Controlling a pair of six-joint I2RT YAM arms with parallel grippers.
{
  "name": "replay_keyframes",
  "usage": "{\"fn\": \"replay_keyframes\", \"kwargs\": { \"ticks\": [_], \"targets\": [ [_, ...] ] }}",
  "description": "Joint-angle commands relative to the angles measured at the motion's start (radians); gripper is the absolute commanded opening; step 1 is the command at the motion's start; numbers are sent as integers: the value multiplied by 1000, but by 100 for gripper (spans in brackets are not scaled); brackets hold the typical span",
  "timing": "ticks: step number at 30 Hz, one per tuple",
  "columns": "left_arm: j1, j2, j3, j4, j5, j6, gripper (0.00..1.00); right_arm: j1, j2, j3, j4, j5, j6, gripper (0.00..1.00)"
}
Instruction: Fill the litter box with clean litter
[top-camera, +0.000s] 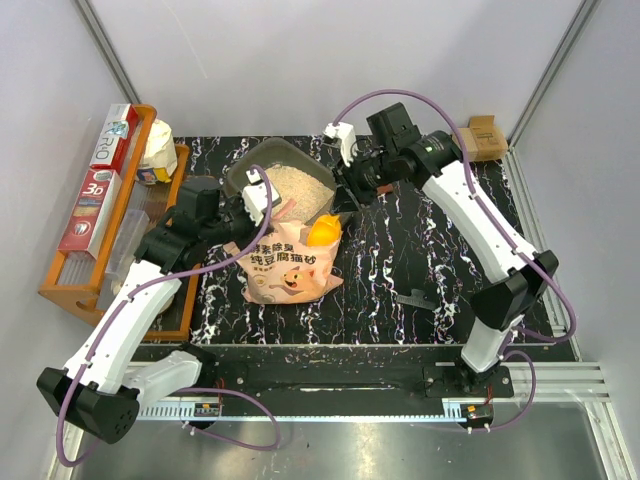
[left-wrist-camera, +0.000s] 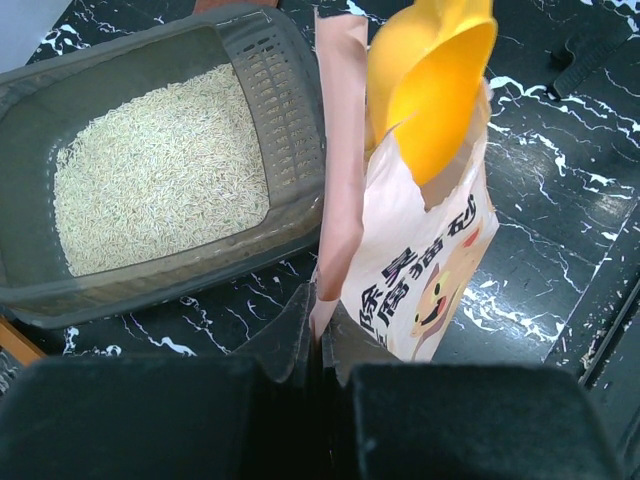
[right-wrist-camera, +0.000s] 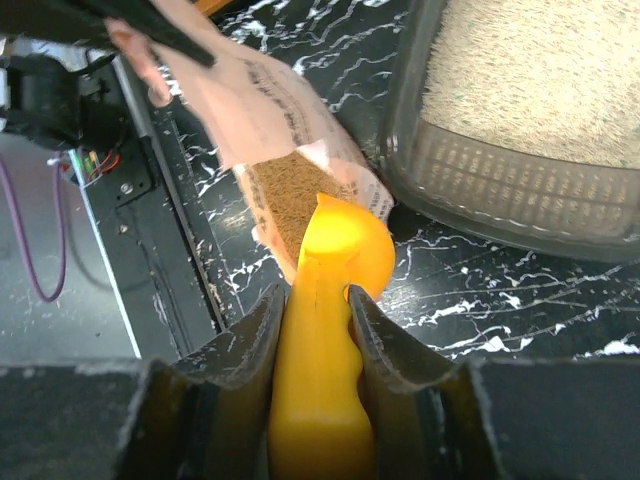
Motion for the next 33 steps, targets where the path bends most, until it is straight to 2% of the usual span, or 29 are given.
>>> {"fn": "replay_keyframes", "kwargs": {
  "ticks": [1, 3, 7, 23, 29, 33],
  "targets": [
    [3, -19, 65, 202, 62, -79, 0, 30, 46, 101, 76, 216, 229, 0],
    [-1, -4, 88, 211, 83, -117, 0, 30, 96, 195, 53, 316, 400, 0],
    [-12, 21, 115, 238, 102, -155, 0, 32, 150, 269, -28, 433, 533, 0],
    [-46, 41, 119, 267, 96, -203, 0, 69, 150, -47, 64, 505, 539, 0],
    [-57, 47, 102, 288, 96, -243, 0, 96, 118, -184, 165, 473, 600, 0],
    [-57, 49, 88, 303, 93, -264, 0, 106, 94, -265, 228, 517, 659, 0]
  ]
}}
